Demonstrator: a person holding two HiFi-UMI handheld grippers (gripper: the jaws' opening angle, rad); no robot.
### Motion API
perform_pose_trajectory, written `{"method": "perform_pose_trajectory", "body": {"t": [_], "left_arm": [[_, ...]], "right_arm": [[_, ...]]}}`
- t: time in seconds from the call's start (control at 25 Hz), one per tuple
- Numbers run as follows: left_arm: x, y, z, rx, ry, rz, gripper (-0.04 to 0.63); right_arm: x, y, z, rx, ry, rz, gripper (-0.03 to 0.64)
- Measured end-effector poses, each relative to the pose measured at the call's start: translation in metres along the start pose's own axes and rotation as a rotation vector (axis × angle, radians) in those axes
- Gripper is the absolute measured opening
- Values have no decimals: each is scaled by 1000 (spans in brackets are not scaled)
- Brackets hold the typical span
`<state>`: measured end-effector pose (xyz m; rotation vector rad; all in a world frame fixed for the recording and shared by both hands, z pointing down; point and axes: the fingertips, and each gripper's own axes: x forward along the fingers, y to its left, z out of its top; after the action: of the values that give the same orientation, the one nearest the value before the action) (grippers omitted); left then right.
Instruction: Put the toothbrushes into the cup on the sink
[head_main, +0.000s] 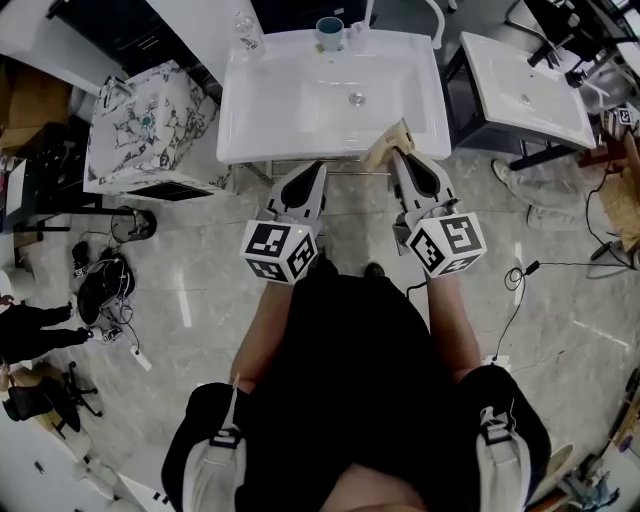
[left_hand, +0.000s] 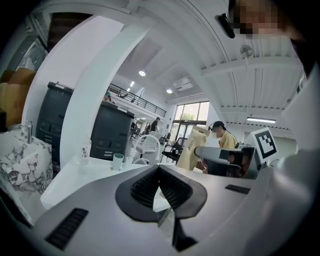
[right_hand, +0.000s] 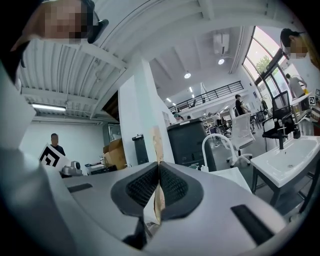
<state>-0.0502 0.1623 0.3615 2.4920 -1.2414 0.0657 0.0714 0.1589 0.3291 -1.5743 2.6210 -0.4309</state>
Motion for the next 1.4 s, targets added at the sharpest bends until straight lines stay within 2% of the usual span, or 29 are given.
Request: {"method": "perform_pose_trajectory", "body": {"t": [0.6,1.0,1.4], "left_arm": [[0,93,9,-22,44,-84,14],[14,95,-10,-75,88,-134,14],[57,114,6,-58,83,-86,14]], "right_arm": [[77,38,-18,25,1,-99,32],[77,29,-34,45,56,-152,32],[128,-5,-23,66,48,-95,32]]}}
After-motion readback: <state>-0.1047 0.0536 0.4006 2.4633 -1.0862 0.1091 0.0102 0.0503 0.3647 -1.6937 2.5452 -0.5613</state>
